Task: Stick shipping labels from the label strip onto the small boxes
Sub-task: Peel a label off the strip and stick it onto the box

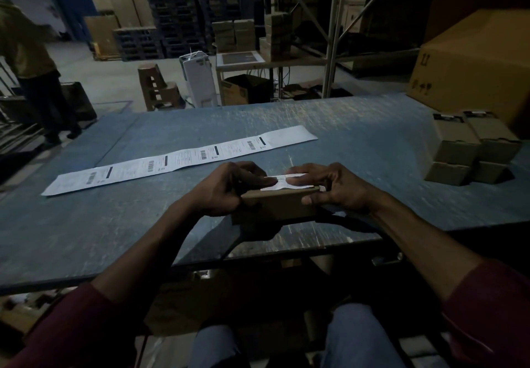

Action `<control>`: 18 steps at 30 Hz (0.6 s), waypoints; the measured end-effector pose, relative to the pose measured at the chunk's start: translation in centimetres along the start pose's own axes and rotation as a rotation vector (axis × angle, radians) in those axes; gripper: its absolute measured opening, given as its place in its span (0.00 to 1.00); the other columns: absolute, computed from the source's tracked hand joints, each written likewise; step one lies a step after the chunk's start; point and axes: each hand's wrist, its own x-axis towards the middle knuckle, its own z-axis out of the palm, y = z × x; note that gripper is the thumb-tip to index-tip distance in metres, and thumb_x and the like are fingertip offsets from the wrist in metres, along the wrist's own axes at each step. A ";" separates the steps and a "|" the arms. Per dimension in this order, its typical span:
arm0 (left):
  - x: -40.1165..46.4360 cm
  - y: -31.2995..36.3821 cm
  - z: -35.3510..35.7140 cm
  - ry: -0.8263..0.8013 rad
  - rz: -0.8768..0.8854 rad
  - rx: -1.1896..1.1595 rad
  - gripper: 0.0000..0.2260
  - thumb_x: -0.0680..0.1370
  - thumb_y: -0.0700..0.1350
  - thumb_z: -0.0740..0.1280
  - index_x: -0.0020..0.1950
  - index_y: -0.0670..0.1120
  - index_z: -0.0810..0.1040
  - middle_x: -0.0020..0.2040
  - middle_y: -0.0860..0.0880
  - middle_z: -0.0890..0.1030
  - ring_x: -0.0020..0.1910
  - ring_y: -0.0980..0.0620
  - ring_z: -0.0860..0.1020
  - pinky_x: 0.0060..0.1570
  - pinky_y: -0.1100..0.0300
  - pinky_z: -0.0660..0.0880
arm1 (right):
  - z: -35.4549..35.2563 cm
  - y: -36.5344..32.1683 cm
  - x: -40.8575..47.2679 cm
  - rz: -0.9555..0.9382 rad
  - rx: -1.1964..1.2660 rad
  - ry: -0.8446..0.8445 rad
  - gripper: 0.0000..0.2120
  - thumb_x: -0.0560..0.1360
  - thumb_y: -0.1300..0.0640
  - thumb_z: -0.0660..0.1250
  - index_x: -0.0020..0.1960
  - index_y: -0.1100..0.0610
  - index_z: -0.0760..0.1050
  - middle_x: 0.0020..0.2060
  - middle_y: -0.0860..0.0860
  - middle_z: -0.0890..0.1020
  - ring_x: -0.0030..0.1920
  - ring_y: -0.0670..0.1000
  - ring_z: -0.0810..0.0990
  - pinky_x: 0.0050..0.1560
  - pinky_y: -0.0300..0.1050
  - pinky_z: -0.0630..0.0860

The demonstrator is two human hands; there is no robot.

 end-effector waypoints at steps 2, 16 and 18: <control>-0.1 0.0 0.0 0.010 0.022 -0.012 0.20 0.74 0.40 0.77 0.66 0.45 0.84 0.60 0.47 0.82 0.58 0.51 0.83 0.57 0.46 0.81 | -0.1 0.0 0.0 -0.034 0.034 -0.018 0.22 0.72 0.68 0.78 0.62 0.49 0.85 0.72 0.50 0.79 0.76 0.50 0.73 0.77 0.53 0.68; 0.1 1.9 -0.2 -0.243 0.002 0.233 0.22 0.78 0.48 0.68 0.72 0.62 0.78 0.66 0.48 0.73 0.55 0.50 0.79 0.52 0.51 0.80 | 0.1 0.3 -1.1 -0.030 -0.102 -0.032 0.23 0.74 0.66 0.77 0.67 0.53 0.82 0.76 0.47 0.74 0.80 0.47 0.66 0.80 0.61 0.63; 0.0 2.0 -0.2 -0.205 0.057 0.234 0.18 0.79 0.51 0.68 0.69 0.64 0.79 0.70 0.49 0.73 0.59 0.50 0.79 0.55 0.48 0.81 | 0.2 0.5 -1.3 -0.042 -0.047 0.013 0.21 0.72 0.68 0.77 0.63 0.55 0.84 0.76 0.47 0.74 0.79 0.47 0.67 0.78 0.60 0.67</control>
